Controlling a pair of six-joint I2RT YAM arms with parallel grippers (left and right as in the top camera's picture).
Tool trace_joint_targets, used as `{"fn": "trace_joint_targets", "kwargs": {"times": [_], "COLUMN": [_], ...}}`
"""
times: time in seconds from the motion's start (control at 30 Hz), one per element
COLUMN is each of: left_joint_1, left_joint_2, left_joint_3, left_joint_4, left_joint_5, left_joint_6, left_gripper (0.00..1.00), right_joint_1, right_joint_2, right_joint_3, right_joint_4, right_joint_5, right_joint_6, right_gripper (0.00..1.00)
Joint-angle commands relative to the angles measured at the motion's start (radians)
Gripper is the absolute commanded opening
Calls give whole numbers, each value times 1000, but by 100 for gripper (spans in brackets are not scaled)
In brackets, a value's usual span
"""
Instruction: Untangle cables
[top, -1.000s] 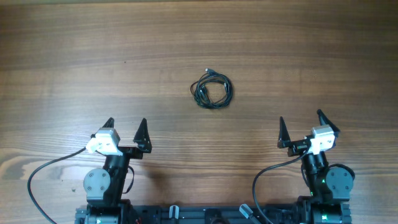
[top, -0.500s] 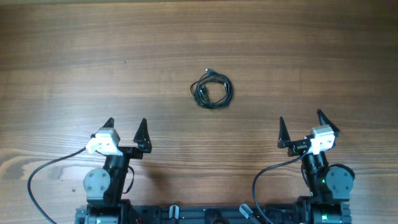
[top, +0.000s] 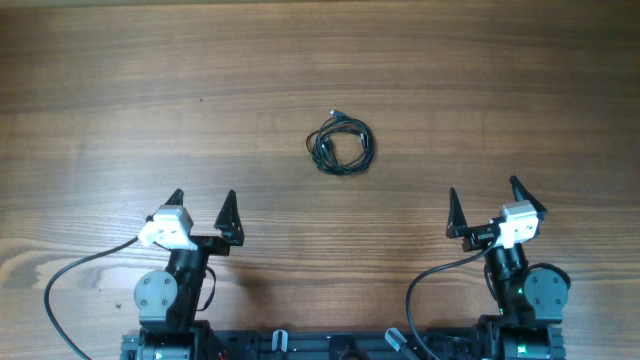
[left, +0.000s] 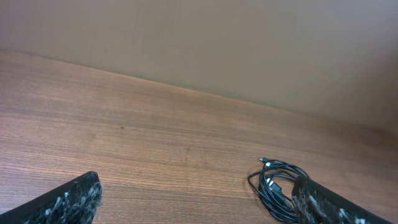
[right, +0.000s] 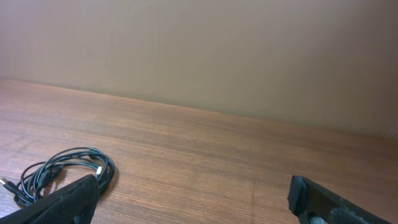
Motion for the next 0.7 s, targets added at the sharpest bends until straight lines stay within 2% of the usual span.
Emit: {"fn": "trace_joint_targets", "kwargs": {"times": [0.0, 0.43, 0.67], "left_joint_1": [8, 8, 7], "left_joint_2": [-8, -8, -7], "left_joint_3": [-5, -5, -5], "left_joint_4": [-4, -3, 11], "left_joint_5": [8, 8, 74], "left_joint_6": [12, 12, -18], "left_gripper": [100, 100, 100], "right_joint_1": [7, 7, 7], "right_joint_2": [-13, -13, -13], "right_joint_3": [-2, -2, -2], "right_joint_4": [2, 2, 6], "right_joint_5": [10, 17, 18], "right_joint_6": [11, 12, 189], "right_gripper": [100, 100, 100]}}
